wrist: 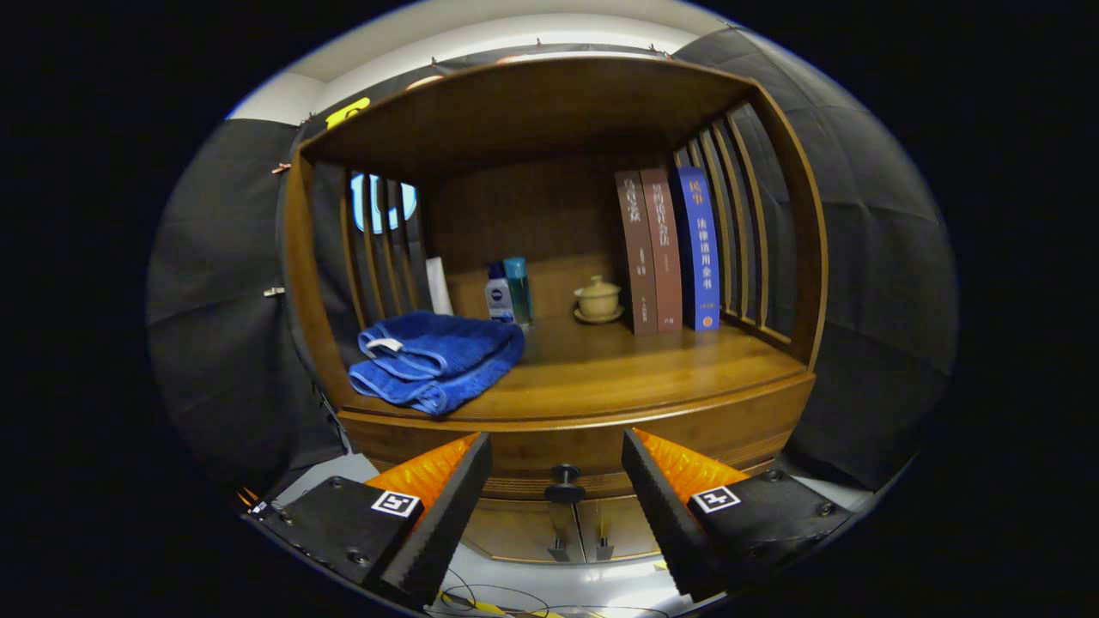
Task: Pull open the drawer, take out the items inside it, and place them on the countertop above the cabinet.
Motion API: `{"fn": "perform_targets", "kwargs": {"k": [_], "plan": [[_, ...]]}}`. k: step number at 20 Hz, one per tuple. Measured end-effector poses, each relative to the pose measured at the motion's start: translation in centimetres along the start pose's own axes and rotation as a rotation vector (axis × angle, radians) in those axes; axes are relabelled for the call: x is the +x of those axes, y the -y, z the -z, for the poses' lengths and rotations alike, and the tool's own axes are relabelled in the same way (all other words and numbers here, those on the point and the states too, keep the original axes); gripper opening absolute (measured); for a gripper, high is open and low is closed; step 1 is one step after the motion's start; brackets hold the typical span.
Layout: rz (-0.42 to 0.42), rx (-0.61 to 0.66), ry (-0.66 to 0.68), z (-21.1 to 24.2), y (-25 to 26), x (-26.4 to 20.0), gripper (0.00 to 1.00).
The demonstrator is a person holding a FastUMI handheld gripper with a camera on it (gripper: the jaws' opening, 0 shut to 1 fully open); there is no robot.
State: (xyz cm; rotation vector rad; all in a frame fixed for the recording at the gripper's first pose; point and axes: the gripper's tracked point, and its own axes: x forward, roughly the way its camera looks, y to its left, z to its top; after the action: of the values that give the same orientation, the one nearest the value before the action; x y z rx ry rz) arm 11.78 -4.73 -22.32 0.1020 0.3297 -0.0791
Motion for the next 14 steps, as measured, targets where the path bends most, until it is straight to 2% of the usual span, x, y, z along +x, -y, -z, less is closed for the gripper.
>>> {"fn": "perform_targets", "kwargs": {"k": [9, 10, 12, 14], "plan": [[0.039, 0.019, -0.174, 7.7, 0.9, 6.0, 0.96], [0.04, 0.023, -0.184, 8.1, 1.0, 6.3, 0.89], [0.026, 0.026, -0.202, 8.6, 0.5, 6.3, 0.7], [0.051, -0.014, -0.207, 8.8, 0.6, 6.6, 0.51]]}}
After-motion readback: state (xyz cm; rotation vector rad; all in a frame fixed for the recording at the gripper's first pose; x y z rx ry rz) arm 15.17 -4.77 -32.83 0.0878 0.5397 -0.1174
